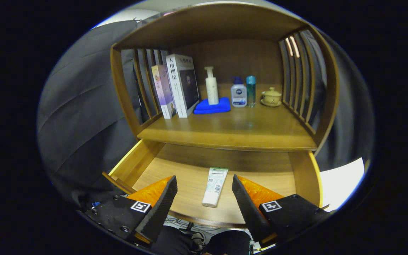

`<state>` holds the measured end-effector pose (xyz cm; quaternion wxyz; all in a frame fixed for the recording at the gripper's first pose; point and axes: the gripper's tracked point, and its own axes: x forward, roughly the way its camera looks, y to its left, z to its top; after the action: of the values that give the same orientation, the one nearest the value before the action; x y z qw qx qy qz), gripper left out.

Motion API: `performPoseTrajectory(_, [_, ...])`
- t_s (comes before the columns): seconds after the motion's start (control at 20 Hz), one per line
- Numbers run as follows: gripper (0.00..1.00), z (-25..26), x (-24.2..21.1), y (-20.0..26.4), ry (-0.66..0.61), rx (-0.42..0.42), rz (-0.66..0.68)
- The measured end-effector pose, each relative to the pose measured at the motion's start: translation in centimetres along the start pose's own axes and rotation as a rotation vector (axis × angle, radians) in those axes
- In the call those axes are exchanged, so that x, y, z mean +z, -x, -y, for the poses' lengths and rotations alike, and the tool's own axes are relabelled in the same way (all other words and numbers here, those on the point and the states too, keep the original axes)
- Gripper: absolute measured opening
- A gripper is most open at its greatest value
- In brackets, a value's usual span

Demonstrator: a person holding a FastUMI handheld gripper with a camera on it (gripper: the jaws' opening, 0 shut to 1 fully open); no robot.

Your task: Pull open the drawer, take out the items inside it, and place them on the countertop above the cabinet.

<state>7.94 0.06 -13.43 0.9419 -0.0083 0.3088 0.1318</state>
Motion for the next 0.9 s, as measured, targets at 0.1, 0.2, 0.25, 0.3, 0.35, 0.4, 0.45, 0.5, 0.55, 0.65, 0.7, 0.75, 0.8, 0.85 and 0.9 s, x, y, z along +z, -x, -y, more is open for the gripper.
performPoseTrajectory(0.1, [0.98, -0.3, -0.3, -2.2, 0.016, 0.012, -0.099])
performPoseTrajectory(0.2, [0.98, 0.1, -1.0, -4.4, 0.047, -0.001, -0.201])
performPoseTrajectory(0.25, [0.98, 0.4, -1.1, -5.1, 0.066, -0.013, -0.243])
performPoseTrajectory(0.3, [0.99, 0.6, -2.0, -5.9, 0.092, -0.024, -0.288])
performPoseTrajectory(0.35, [0.99, 1.0, -2.5, -6.7, 0.113, -0.038, -0.323])
performPoseTrajectory(0.4, [0.98, 1.4, -3.1, -7.3, 0.128, -0.049, -0.355])
performPoseTrajectory(0.45, [0.98, 1.9, -3.7, -7.9, 0.129, -0.066, -0.382])
performPoseTrajectory(0.5, [0.99, 2.1, -4.3, -8.3, 0.123, -0.076, -0.41])
performPoseTrajectory(0.55, [0.99, 2.3, -4.7, -8.8, 0.112, -0.083, -0.429])
performPoseTrajectory(0.65, [0.99, 2.7, -5.3, -9.9, 0.101, -0.1, -0.456])
performPoseTrajectory(0.7, [0.99, 2.8, -5.7, -10.2, 0.099, -0.106, -0.474])
performPoseTrajectory(0.75, [0.99, 3.0, -6.1, -10.5, 0.093, -0.111, -0.501])
performPoseTrajectory(0.8, [0.99, 2.9, -6.6, -10.8, 0.085, -0.104, -0.527])
performPoseTrajectory(0.85, [0.99, 2.9, -7.2, -11.1, 0.071, -0.103, -0.553])
performPoseTrajectory(0.9, [0.99, 2.9, -7.6, -11.4, 0.061, -0.108, -0.572])
